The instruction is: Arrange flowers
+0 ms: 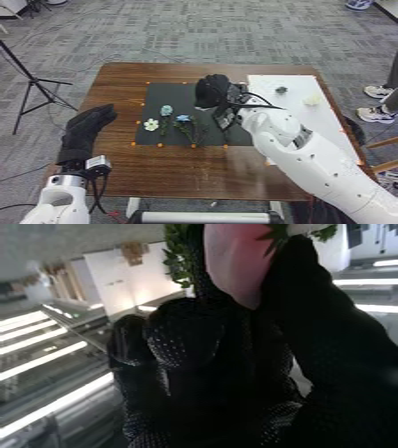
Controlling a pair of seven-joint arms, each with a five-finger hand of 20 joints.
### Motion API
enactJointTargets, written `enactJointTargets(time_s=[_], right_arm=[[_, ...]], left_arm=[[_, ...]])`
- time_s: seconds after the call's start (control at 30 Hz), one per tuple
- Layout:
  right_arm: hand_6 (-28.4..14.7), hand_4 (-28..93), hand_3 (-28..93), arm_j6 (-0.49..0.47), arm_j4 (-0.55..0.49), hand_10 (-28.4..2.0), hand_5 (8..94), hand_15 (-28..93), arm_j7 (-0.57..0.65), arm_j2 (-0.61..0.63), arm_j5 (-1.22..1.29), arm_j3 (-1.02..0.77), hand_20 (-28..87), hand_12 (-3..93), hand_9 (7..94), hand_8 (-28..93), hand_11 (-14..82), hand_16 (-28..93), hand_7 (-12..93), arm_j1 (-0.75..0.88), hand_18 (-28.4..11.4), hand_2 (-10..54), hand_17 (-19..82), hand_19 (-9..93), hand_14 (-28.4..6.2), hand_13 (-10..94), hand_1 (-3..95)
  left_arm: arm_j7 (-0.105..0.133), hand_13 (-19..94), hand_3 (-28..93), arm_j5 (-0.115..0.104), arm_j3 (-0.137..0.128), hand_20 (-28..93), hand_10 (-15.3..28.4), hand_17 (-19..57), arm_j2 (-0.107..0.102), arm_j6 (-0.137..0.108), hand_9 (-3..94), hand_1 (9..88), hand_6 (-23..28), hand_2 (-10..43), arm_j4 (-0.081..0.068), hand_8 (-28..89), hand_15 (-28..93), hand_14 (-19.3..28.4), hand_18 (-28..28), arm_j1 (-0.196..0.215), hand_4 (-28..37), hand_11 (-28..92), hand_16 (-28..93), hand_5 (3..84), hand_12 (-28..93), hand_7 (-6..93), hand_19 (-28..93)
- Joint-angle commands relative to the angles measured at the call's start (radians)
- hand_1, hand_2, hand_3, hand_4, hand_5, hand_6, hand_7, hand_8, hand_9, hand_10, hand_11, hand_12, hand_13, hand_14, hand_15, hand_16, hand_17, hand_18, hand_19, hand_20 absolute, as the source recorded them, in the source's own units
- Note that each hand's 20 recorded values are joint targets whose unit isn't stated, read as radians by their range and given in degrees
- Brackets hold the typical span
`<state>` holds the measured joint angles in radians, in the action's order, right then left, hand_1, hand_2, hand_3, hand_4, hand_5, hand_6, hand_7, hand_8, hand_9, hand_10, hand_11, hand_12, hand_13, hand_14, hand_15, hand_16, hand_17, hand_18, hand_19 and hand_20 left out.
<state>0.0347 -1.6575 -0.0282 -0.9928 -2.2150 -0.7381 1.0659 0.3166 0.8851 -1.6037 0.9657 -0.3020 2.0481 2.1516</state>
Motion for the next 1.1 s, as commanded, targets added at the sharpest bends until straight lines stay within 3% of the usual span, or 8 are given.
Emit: enactJointTargets(time_s=[0.03, 0.33, 1.1], right_arm=[[4.7, -26, 61, 0.045, 0.086, -7.6, 79.6, 63, 0.009, -0.084, -0.087, 0.023, 57, 16.0, 88.9, -3, 9.5, 36, 26, 0.015, -23.8, -7.4, 43, 89, -7.1, 84, 55.4], [5.0, -26, 61, 0.208, 0.225, -7.6, 79.1, 63, -0.027, -0.164, -0.272, 0.035, 56, 14.6, 88.1, -4, 9.7, 35, 27, 0.045, -23.8, -7.0, 43, 90, -6.9, 85, 55.2], [5.3, -26, 60, 0.221, 0.276, -7.3, 78.3, 65, 0.002, -0.178, -0.312, 0.004, 56, 14.2, 87.4, -5, 10.0, 36, 28, 0.048, -23.9, -6.6, 43, 91, -6.7, 85, 55.0]], left_arm=[[0.000, 41, 72, 0.001, 0.018, 18, 12.6, 6.1, 0.010, 0.014, 50.8, 26.9, 1.5, -3.0, -0.005, -8, 18, 16.1, 11.5, -0.009, -17.4, 21, 1, 51.2, 14, 20.2, 8], [0.000, 41, 72, 0.001, 0.027, 18, 12.7, 6.0, 0.016, 0.021, 50.8, 27.0, 1.5, -2.9, -0.010, -8, 19, 16.1, 11.6, -0.015, -17.4, 21, 1, 51.1, 14, 20.1, 8], [-0.005, 41, 72, 0.002, 0.040, 18, 12.6, 6.0, 0.020, 0.025, 50.8, 27.0, 1.4, -2.9, -0.017, -8, 18, 16.1, 11.6, -0.026, -17.5, 21, 1, 51.1, 14, 20.2, 8]])
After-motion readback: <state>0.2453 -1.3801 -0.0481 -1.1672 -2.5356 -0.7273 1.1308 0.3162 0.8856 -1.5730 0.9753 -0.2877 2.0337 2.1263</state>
